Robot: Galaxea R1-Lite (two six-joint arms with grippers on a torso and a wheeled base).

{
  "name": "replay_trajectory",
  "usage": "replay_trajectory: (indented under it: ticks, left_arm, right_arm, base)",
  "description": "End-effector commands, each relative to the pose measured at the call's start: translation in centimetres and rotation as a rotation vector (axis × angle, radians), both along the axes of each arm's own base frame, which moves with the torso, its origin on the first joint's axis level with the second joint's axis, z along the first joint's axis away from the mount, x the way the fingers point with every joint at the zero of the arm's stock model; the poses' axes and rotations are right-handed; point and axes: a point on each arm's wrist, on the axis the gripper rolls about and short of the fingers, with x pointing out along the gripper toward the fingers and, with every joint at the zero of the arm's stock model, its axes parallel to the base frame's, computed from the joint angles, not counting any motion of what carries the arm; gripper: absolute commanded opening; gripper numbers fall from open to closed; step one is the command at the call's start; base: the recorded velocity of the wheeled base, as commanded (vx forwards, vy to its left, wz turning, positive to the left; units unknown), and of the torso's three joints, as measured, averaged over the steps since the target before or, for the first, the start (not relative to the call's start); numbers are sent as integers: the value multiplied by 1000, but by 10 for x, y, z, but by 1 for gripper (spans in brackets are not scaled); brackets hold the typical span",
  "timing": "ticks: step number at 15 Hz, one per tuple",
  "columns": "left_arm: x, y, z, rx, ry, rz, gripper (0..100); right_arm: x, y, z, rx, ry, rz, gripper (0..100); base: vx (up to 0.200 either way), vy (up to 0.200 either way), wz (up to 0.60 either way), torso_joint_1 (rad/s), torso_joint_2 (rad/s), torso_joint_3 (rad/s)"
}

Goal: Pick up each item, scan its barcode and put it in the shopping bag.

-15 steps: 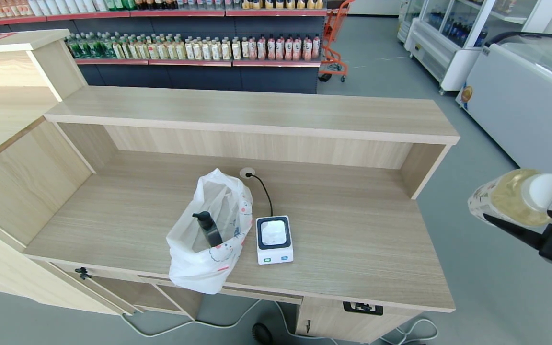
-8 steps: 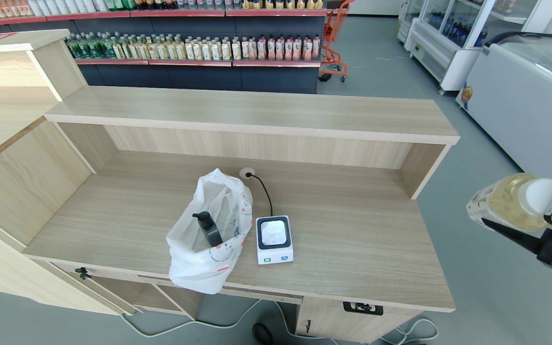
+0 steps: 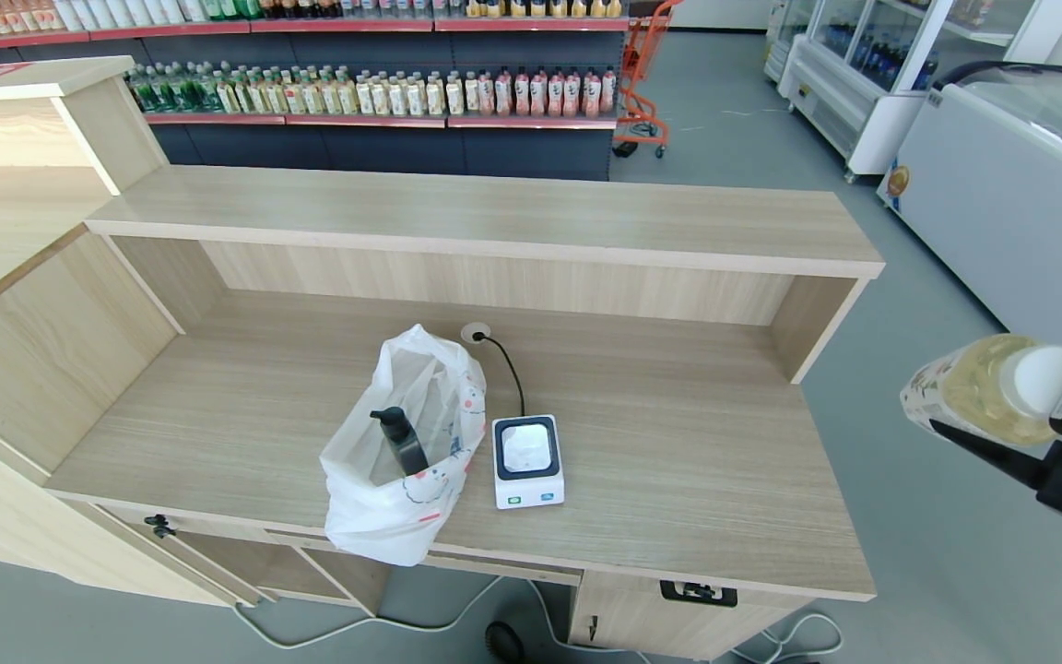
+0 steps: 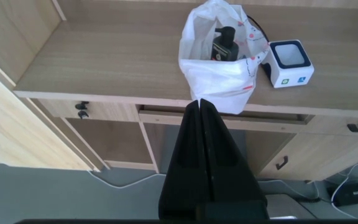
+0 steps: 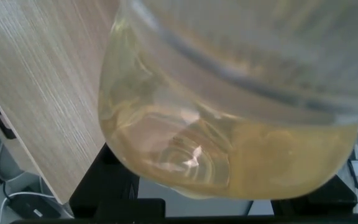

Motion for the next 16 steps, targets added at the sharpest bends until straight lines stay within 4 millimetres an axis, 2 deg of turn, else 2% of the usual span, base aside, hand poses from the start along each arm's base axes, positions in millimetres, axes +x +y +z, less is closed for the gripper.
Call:
replay_trajectory:
  ticks: [1,2,7,11,16]
  left_arm:
    - [0,0,0,-1,0,1,0]
    - [0,0,0,0,0,-1,0]
    - [0,0,0,0,0,-1,0]
    - [0,0,0,2,0,-1,0]
    - [0,0,0,6,-2,-1,0]
  right_arm:
    - [-1,0,-1,0,2,0,0]
    - [-1,0,-1,-3,1,1,0]
    - [2,0,-3,-23,7,6,0]
    - [13,-1,-9,-38,36,16,0]
    - [71,12,-27,-37,-55,128,0]
  base:
    - [0,0,0,0,0,0]
    - [0,0,0,0,0,0]
    - [0,200,0,0,1,1]
    - [0,200,0,5,0,2]
    - [0,200,0,4,1,2]
